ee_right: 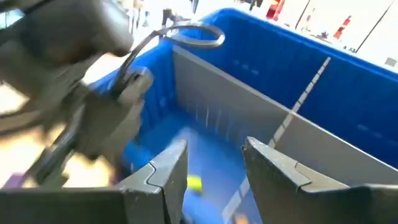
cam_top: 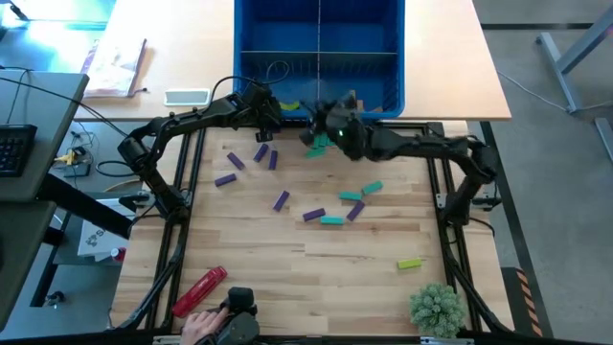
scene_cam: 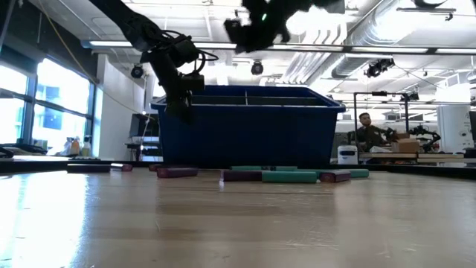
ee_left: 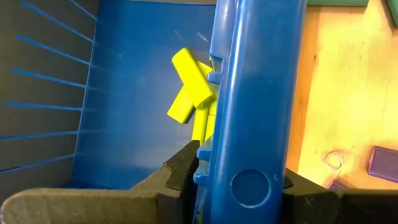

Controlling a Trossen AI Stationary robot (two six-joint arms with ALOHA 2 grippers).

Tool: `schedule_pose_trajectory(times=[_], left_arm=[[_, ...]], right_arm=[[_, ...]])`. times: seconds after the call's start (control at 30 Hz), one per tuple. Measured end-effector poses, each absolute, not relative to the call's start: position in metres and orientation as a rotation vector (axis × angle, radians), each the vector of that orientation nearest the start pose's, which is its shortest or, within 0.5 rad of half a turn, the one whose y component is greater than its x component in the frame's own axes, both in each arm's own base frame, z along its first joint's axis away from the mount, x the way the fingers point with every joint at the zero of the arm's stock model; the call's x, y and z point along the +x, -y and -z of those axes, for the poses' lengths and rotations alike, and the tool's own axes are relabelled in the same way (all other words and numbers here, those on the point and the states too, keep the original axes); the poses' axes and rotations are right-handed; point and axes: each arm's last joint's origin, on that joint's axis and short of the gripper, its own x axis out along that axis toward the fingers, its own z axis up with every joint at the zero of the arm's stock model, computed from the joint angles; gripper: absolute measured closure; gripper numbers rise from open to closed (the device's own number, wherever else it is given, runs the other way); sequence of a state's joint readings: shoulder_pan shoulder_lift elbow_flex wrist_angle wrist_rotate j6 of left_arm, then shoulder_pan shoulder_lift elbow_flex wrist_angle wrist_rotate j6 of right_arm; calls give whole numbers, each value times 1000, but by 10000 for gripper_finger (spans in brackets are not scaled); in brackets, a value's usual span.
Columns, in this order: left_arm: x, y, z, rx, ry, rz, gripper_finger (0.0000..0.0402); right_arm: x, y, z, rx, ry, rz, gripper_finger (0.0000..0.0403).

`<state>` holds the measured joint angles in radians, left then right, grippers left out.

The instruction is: Sort blocks

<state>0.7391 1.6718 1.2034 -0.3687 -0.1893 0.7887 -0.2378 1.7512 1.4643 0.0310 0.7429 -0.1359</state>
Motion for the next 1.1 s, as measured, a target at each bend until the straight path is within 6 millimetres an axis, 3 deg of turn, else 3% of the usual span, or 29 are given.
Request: schedule_pose_trajectory(times=[0.23, 0.4, 0.67, 1.1], left_arm=[[260, -244, -238, 453, -1112, -489, 321], [260, -245, -238, 455, -1109, -491, 321], [261, -245, -239, 462, -1097, -496, 321], [262, -245, -239, 466, -1092, -502, 321]], right_arm=[[358, 42, -331, -125, -510, 1008, 261], [336, 10, -314, 6, -629, 1027, 260], [312, -19, -288, 247, -774, 1053, 260], [301, -52, -235, 663, -908, 973, 260]])
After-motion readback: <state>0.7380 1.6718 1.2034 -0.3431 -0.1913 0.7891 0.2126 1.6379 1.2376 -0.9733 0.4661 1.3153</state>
